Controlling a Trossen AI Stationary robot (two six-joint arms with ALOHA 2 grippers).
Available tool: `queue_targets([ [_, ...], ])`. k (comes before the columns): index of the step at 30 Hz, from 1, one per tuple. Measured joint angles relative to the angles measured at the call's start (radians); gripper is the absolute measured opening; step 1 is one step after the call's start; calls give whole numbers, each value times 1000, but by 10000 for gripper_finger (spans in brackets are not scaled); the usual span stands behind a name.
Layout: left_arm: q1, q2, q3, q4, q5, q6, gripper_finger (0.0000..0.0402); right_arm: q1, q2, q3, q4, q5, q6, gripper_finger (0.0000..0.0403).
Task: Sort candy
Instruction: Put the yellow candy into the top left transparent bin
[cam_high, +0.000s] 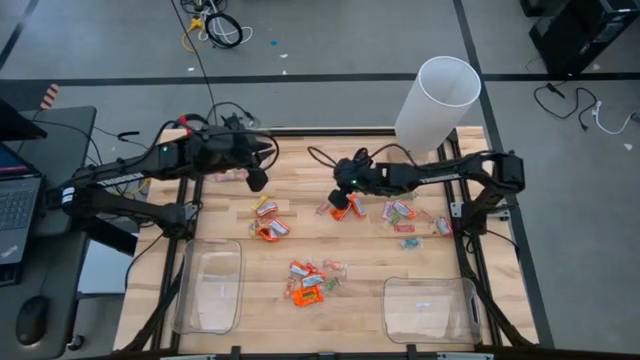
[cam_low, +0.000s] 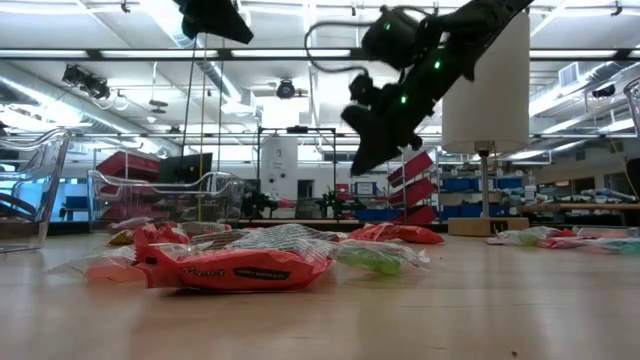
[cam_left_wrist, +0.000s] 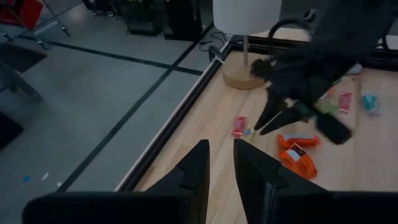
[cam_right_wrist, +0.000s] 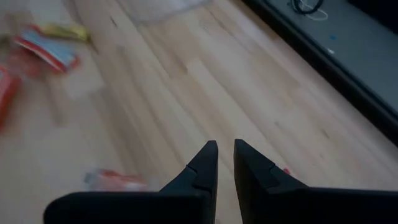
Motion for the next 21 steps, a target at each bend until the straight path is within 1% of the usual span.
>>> queue_targets([
  [4, -4, 0, -2, -17, 1, 0, 76, -1, 42, 0, -30, 68, 45, 39],
  [7, -3, 0, -10, -18, 2, 0, 76, -3, 54, 0, -42, 81, 76, 40],
  [10, -3, 0, -25, -18, 3, 0, 76, -8, 63, 0, -49, 83, 71, 45],
  [12, -4, 0, -34, -18, 3, 0, 76, -9, 63, 0, -58, 83, 15, 52],
  [17, -4, -5, -42, -38, 3, 3, 76, 2, 62, -1, -77, 85, -211, 75],
  [21, -4, -25, -42, -67, 3, 26, 76, 14, 62, -2, -85, 84, -329, 97],
])
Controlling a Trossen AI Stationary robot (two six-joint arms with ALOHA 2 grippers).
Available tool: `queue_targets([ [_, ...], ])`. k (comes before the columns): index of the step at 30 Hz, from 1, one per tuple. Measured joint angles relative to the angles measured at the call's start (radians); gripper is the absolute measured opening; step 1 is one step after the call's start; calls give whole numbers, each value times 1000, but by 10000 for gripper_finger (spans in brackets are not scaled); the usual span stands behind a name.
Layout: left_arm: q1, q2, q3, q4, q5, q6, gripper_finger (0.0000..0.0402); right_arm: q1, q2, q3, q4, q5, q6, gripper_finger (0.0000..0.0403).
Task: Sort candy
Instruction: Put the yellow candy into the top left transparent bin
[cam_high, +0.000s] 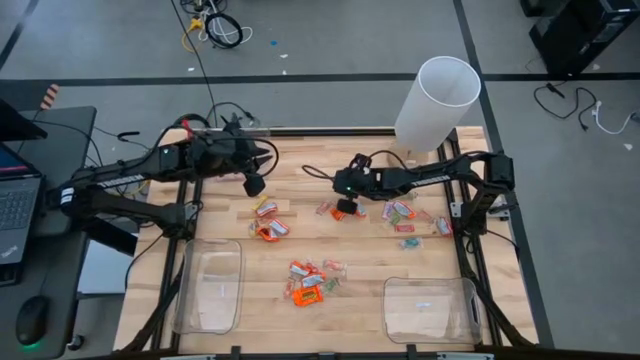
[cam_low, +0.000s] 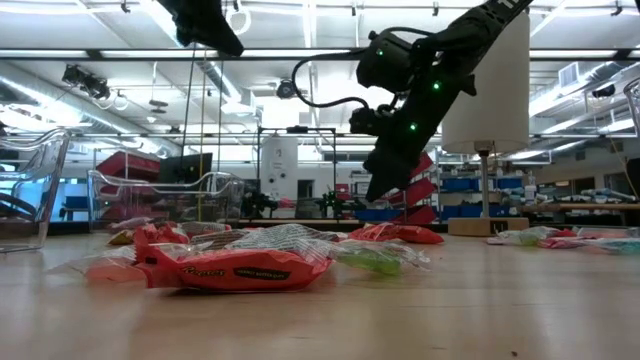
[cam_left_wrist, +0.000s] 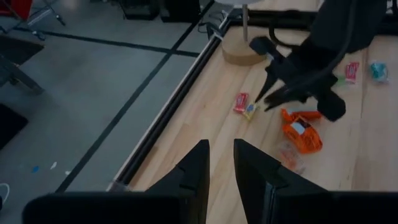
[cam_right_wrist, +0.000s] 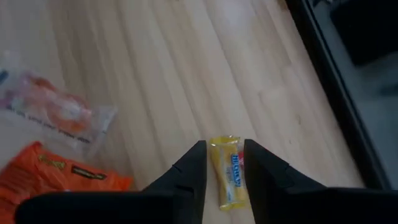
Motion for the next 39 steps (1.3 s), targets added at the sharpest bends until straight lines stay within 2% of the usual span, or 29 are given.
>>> queue_targets([
  [6, 0, -48, 0, -29, 0, 26, 76, 6, 14, 0, 5, -2, -93, 129],
  [16, 0, -105, 1, -108, 0, 21, 76, -5, 67, 0, 43, 12, -21, 161],
  [29, 0, -109, 1, -117, 0, 13, 76, -45, 130, 0, 58, 33, 55, 161],
  [39, 0, -109, 1, -128, 0, -1, 76, -58, 162, 0, 65, 34, 74, 147],
])
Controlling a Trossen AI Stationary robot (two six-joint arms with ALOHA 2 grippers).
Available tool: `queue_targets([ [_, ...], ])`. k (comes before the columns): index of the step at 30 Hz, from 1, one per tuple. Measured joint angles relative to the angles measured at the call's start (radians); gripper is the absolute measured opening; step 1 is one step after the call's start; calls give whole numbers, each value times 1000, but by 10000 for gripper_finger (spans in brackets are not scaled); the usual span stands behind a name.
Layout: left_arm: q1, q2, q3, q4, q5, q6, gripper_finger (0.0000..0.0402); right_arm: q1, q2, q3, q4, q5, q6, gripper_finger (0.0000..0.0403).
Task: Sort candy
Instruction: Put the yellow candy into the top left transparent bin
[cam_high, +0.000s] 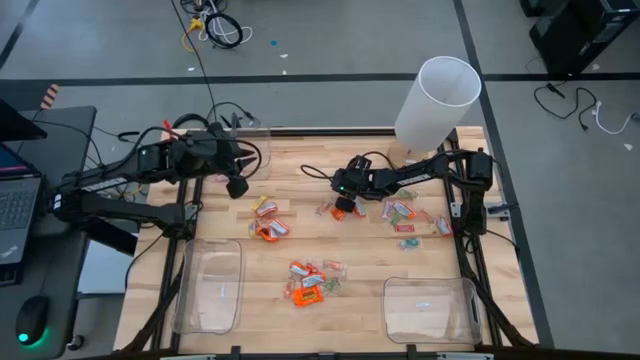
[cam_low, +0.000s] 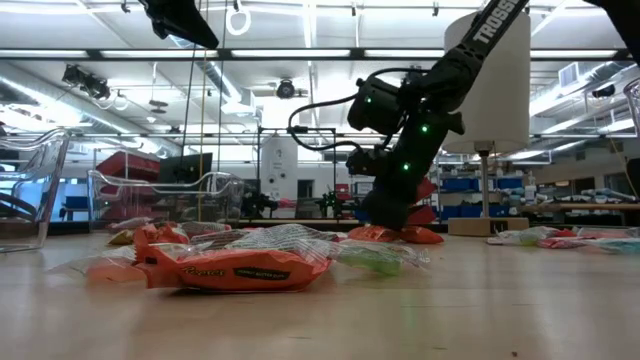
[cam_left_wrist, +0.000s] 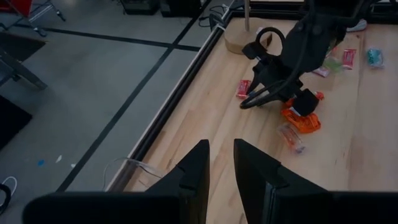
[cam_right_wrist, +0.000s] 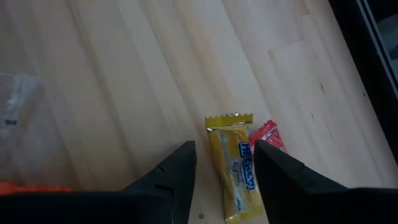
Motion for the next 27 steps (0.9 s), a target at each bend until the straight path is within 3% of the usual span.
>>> queue_targets([
  [7, 0, 0, 0, 0, 0, 0, 76, -4, 1, 0, 3, -25, 29, 105],
  [16, 0, 0, 0, 2, 0, -1, 76, 4, 1, 0, 8, -34, 39, 11],
  [27, 0, 3, 0, 3, 0, -7, 76, 56, -62, 0, 27, -33, 37, 2],
])
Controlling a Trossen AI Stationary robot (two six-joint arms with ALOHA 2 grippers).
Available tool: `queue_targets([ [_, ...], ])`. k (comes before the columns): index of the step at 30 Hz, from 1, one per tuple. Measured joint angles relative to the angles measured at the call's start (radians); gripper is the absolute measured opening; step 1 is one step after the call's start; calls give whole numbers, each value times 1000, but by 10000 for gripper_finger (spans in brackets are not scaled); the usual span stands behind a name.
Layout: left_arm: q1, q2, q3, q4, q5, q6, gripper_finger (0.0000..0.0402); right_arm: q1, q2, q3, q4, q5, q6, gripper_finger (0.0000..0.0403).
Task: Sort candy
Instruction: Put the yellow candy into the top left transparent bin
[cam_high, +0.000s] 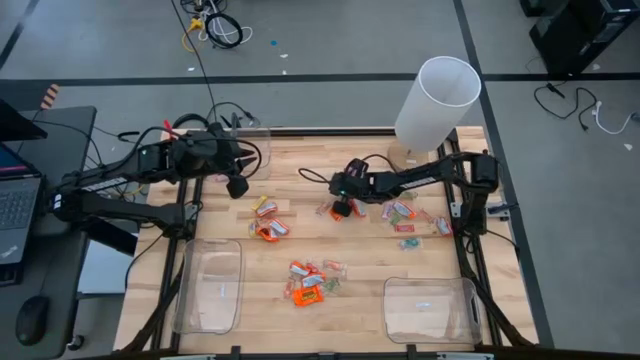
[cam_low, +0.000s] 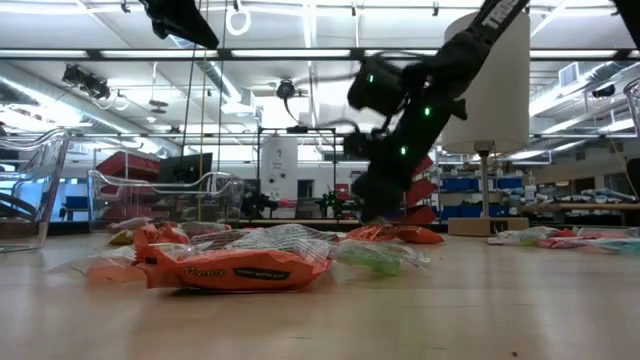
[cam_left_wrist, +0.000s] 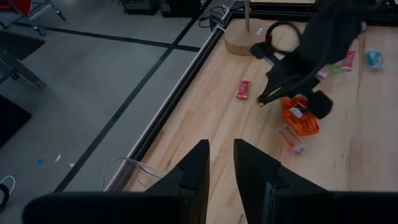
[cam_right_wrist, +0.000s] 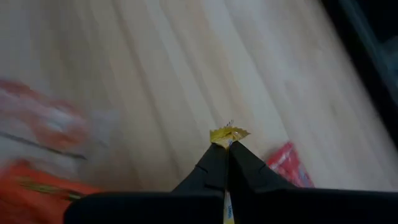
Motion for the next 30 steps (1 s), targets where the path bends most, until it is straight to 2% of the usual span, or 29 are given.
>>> queue_targets([
  [4, 0, 3, -11, 26, 5, 1, 76, 31, -64, 0, 21, 0, -3, 1],
  [8, 0, -4, -94, 210, 139, 38, 76, 68, -134, 0, 85, -42, -39, 0],
  [11, -1, -4, -167, 361, 289, 73, 76, 94, -172, 0, 177, -129, -87, 0],
  [13, 0, -4, -217, 444, 351, 84, 76, 108, -196, 0, 245, -198, -112, 0],
  [21, 0, -4, -407, 776, 464, 79, 76, 136, -217, 0, 493, -489, -135, 0],
  [30, 0, -5, -566, 1047, 658, 30, 76, 156, -217, 0, 681, -724, -128, 0],
])
